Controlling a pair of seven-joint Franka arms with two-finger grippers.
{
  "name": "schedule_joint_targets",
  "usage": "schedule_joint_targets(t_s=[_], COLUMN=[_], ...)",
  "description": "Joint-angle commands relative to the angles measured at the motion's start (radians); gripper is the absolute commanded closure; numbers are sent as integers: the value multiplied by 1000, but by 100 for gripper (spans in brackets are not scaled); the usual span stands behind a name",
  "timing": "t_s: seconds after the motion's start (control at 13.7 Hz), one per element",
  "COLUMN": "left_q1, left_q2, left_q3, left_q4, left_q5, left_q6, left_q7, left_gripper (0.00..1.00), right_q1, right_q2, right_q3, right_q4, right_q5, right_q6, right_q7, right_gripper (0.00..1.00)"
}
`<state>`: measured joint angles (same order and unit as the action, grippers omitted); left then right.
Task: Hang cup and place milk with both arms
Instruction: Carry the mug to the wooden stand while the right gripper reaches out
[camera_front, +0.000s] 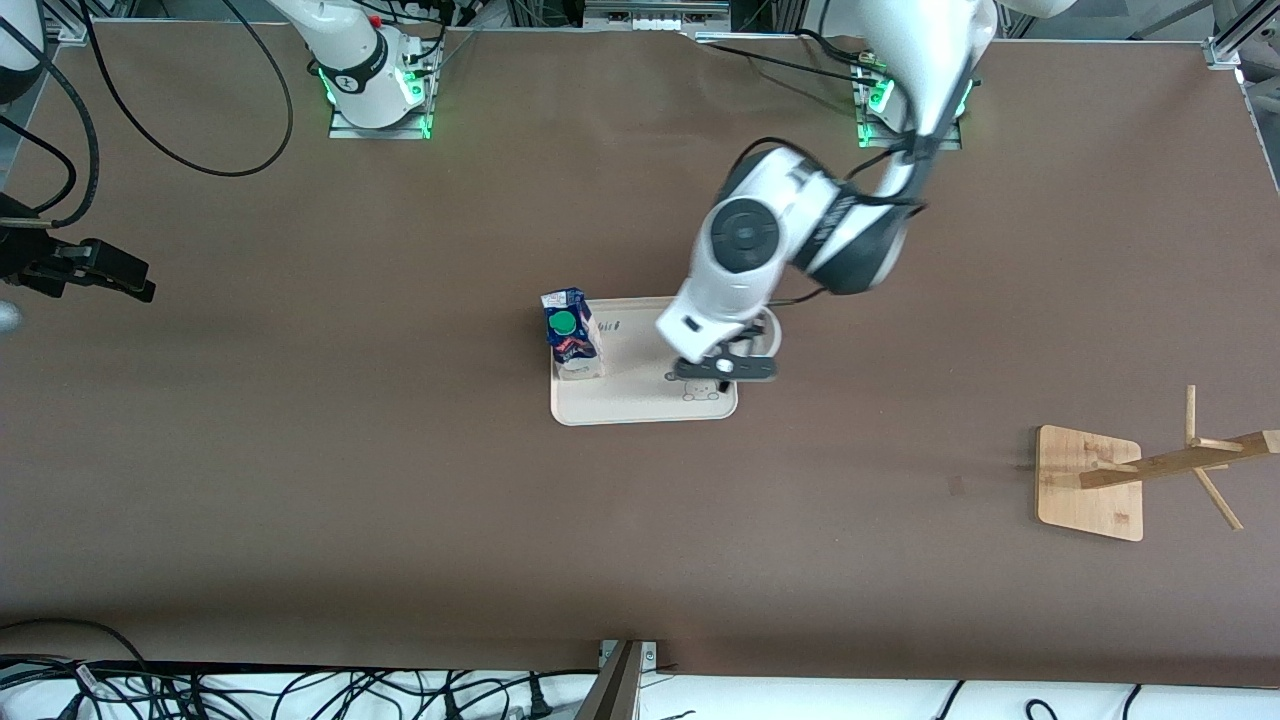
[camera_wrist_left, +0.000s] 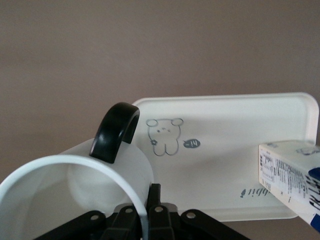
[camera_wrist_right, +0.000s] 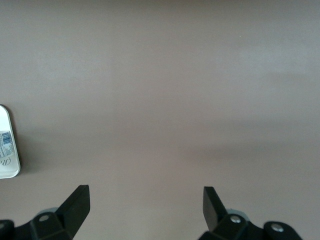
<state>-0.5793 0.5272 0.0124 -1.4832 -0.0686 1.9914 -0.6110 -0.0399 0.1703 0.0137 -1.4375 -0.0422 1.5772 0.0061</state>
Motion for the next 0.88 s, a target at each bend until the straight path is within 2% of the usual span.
schedule_joint_targets(t_s=[0.0, 0.22, 0.37, 0.66, 0.81], left_q1=[129, 263, 314, 476, 559], left_q2=[-107, -168, -199, -202, -202], left_q3=[-9, -22, -19, -17, -20], left_q4=[-2, 12, 14, 67, 72], left_q5=[20, -11, -19, -92, -103], left_q6=[-29, -87, -146, -267, -298], left_q7=[89, 128, 129, 192, 291], left_gripper=[100, 100, 100, 100, 100], right_q1=[-3, 9, 15, 34, 69], right_q2=[14, 23, 31, 67, 69], right_q3=[11, 17, 15, 17, 17], right_q4=[12, 12, 12, 12, 9], right_q5=[18, 18, 16, 18, 18], right_q6=[0, 9, 20, 20, 18], right_q7=[3, 5, 2, -8, 3], right_gripper=[0, 0, 0, 0, 0])
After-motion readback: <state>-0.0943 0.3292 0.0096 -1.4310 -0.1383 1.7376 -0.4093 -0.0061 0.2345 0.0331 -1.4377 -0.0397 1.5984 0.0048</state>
